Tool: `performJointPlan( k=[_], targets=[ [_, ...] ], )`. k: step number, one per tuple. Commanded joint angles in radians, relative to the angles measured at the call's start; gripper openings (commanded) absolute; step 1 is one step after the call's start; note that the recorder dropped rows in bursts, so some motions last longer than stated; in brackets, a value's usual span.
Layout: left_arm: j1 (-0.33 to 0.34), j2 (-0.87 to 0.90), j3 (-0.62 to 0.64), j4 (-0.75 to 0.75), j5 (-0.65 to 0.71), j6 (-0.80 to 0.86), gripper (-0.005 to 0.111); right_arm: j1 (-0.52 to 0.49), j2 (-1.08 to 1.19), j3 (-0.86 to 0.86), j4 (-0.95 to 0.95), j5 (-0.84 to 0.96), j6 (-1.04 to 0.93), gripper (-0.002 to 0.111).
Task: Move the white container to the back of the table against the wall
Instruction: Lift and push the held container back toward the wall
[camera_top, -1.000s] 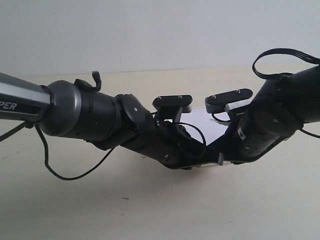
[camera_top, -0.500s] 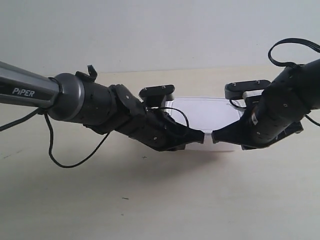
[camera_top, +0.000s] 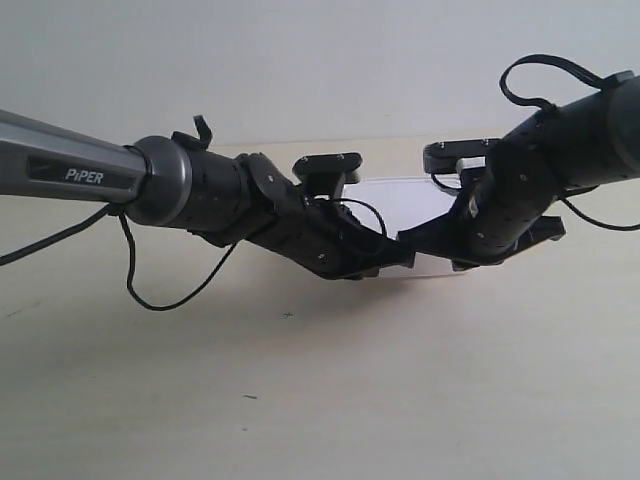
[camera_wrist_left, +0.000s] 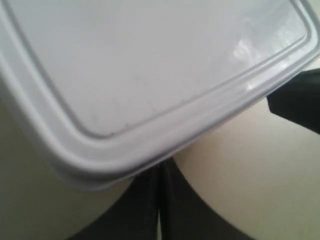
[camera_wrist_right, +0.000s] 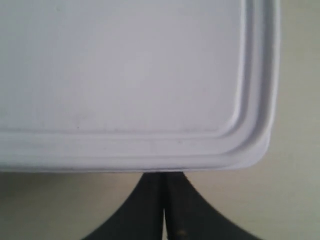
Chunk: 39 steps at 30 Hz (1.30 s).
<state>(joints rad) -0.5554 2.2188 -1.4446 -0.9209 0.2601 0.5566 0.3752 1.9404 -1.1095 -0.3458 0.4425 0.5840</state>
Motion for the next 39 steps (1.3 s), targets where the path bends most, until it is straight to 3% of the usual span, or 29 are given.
performJointPlan(
  k=[1,20,39],
  targets=[
    [0.035,0.009,-0.02,0.007,-0.015,-0.014,0.0,-0.006,0.036,-0.064,-0.036,0.039,-0.008,0.0],
    [0.081,0.106,-0.187,0.032,-0.034,-0.01,0.0,-0.073,0.158,-0.21,0.018,-0.015,-0.008,0.0],
    [0.117,0.227,-0.408,0.096,-0.013,-0.014,0.0,-0.092,0.321,-0.469,0.034,0.029,-0.041,0.0]
  ],
)
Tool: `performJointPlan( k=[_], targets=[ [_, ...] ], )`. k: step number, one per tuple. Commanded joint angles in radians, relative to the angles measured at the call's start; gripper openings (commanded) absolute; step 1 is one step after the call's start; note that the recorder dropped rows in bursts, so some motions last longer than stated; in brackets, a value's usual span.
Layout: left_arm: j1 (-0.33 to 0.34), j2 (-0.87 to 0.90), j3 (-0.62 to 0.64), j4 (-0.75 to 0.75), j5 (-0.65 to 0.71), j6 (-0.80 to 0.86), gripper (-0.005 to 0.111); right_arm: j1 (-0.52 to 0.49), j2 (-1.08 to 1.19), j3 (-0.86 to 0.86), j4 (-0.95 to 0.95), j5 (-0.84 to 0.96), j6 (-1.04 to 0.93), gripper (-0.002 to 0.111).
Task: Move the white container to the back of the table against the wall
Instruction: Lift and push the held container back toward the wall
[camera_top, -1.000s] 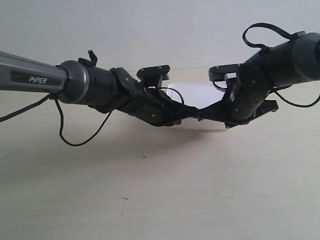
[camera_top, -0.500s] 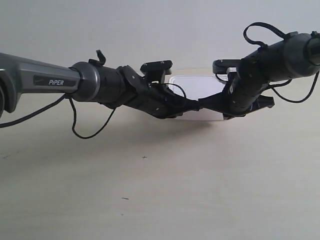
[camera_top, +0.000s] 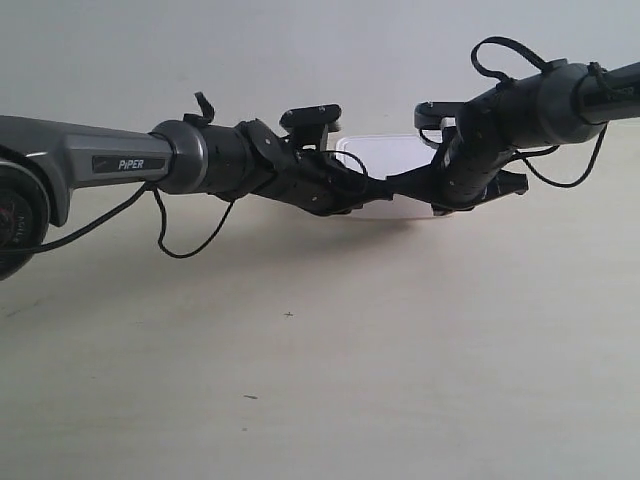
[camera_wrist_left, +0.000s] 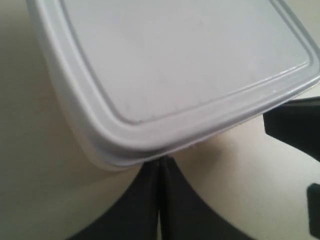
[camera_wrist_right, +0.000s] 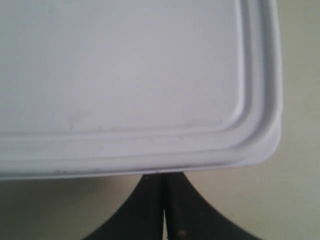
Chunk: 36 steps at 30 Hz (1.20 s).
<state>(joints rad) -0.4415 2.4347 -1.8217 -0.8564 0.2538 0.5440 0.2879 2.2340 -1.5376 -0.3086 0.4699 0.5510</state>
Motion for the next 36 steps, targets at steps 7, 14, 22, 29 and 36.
performJointPlan(
  k=[7,14,22,29,36],
  targets=[
    [0.003,0.043,-0.065,0.034,-0.007,-0.001,0.0,-0.005,0.071,-0.103,-0.003,-0.005,-0.008,0.0],
    [0.003,0.044,-0.065,0.039,-0.08,0.002,0.0,-0.005,0.118,-0.179,-0.003,-0.001,-0.008,0.0],
    [0.003,0.067,-0.074,0.039,-0.108,0.006,0.0,-0.005,0.123,-0.19,0.007,-0.065,-0.006,0.0],
    [0.005,0.077,-0.092,0.039,-0.189,0.006,0.0,-0.005,0.139,-0.195,0.043,-0.159,-0.002,0.0],
    [0.013,0.074,-0.092,0.039,-0.106,0.037,0.0,-0.005,0.191,-0.271,0.1,-0.173,-0.012,0.0]
  ],
)
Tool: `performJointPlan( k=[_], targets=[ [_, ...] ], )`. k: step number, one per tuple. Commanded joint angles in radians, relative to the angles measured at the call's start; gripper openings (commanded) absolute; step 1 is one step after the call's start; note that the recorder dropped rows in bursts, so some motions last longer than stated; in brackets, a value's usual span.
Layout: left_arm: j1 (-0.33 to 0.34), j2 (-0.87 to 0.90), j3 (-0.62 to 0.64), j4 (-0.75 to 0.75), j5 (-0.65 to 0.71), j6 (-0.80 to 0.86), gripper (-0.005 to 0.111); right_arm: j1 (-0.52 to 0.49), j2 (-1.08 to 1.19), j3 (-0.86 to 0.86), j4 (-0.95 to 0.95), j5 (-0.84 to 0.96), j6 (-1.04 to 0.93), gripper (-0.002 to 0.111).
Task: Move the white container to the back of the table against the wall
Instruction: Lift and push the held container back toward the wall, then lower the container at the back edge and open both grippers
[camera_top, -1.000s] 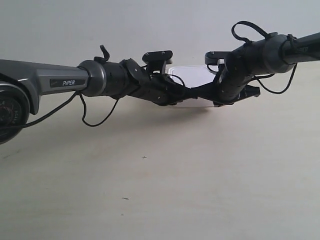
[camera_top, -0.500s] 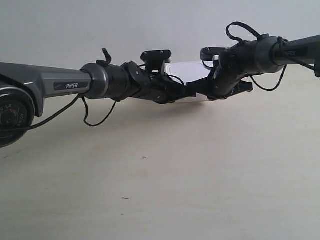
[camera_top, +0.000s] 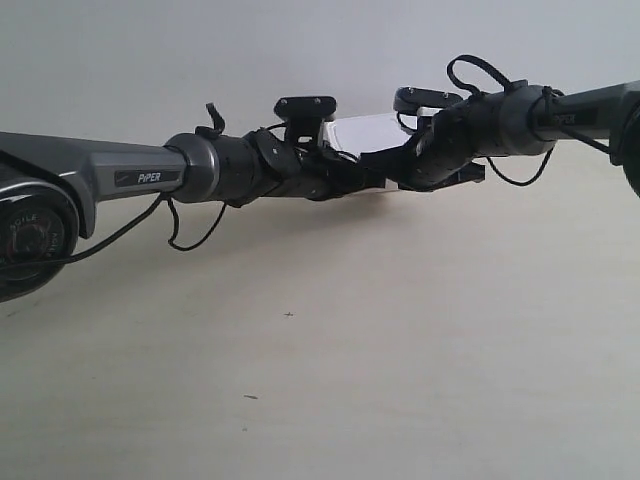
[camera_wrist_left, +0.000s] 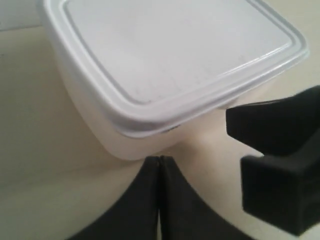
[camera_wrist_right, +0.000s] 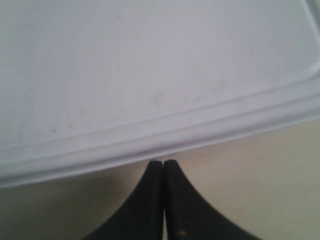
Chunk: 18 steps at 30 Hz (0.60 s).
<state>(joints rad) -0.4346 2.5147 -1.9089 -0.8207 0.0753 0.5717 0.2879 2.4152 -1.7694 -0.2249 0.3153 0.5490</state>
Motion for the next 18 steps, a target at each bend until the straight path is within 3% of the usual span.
performJointPlan(
  k=[1,9,18],
  targets=[
    [0.006,-0.017,-0.005,0.005,0.124,0.009,0.0,-0.003,0.012,-0.048,0.019,-0.022,-0.011,0.0],
    [-0.042,-0.124,0.117,0.021,0.149,0.005,0.0,-0.003,0.012,-0.082,0.047,-0.016,-0.055,0.0],
    [-0.082,-0.373,0.487,0.023,-0.057,-0.001,0.0,-0.003,0.014,-0.082,0.072,-0.057,-0.064,0.0]
  ],
)
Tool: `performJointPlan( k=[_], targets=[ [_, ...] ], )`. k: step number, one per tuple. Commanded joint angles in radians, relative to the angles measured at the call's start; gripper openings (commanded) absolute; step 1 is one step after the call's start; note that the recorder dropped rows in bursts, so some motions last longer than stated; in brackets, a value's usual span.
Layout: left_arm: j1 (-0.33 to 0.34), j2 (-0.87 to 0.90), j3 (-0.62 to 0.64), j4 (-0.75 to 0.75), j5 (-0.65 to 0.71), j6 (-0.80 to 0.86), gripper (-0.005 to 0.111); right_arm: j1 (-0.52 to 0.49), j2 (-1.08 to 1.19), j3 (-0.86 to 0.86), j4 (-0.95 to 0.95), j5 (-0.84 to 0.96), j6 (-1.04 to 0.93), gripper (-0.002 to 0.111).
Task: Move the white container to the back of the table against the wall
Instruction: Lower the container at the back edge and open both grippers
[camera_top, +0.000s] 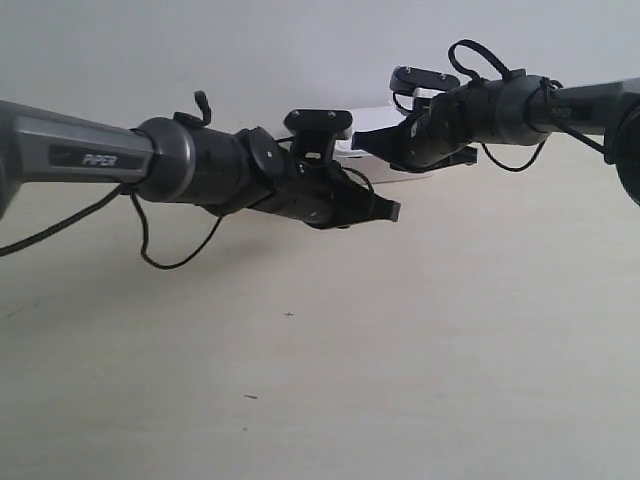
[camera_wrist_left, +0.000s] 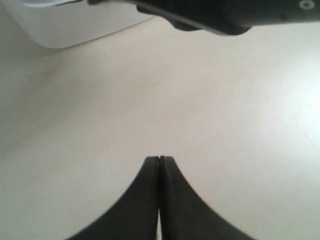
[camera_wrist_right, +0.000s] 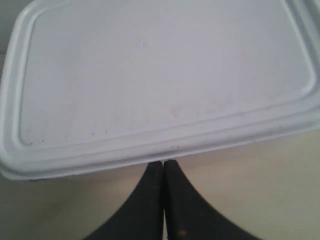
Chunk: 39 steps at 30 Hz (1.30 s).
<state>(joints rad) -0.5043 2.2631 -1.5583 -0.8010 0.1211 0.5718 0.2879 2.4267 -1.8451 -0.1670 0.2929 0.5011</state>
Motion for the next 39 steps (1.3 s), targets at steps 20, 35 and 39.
performJointPlan(
  k=[20,35,39],
  targets=[
    [-0.016,-0.526,0.649,-0.027,-0.345,-0.007,0.0,-0.003,0.051,-0.052,0.455,-0.067,-0.431,0.0],
    [-0.016,-0.577,0.676,-0.027,-0.367,0.004,0.0,0.003,0.092,-0.139,0.482,-0.015,-0.457,0.0],
    [-0.016,-0.577,0.676,-0.027,-0.367,0.004,0.0,0.003,0.092,-0.139,0.482,0.087,-0.457,0.0]
  ],
)
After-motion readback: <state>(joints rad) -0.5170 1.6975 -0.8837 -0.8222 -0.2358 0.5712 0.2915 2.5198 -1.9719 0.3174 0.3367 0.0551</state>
